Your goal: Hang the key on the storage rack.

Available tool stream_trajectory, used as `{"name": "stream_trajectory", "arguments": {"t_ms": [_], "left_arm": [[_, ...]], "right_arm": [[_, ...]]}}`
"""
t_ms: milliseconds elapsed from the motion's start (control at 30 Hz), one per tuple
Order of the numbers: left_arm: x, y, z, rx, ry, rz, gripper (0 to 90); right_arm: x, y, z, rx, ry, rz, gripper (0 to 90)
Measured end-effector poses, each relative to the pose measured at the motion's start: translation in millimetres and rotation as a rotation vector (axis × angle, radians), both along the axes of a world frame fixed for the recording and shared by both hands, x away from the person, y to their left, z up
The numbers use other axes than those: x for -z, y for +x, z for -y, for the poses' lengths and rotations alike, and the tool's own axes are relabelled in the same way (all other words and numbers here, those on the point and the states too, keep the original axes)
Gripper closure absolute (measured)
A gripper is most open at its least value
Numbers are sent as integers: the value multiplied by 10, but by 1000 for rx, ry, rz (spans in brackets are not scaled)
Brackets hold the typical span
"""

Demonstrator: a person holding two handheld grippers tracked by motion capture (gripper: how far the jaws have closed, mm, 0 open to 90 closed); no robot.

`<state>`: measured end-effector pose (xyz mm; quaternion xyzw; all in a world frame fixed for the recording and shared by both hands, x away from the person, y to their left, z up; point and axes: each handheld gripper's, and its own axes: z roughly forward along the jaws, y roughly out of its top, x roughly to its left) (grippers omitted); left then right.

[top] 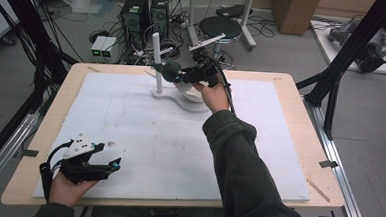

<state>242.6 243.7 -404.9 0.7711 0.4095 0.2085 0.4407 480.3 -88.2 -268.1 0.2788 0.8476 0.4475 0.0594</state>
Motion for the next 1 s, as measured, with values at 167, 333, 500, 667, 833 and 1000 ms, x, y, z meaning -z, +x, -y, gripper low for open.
{"name": "stream_trajectory", "arguments": {"t_ms": [167, 333, 500, 667, 833, 1000], "left_arm": [[-1, -1, 0, 0, -1, 1, 220], [1, 1, -4, -1, -1, -1, 220], [0, 3, -8, 1, 0, -1, 220], [0, 2, -5, 2, 0, 0, 220], [-1, 2, -5, 3, 2, 1, 220], [-1, 2, -1, 3, 0, 2, 220]], "right_arm": [[38, 35, -29, 15, -6, -6, 536], [71, 65, -54, 25, -11, -6, 536], [106, 91, -75, 33, -17, -12, 536], [135, 110, -90, 40, -26, -25, 536], [162, 122, -98, 49, -42, -35, 535], [186, 138, -101, 60, -55, -44, 534]]}}
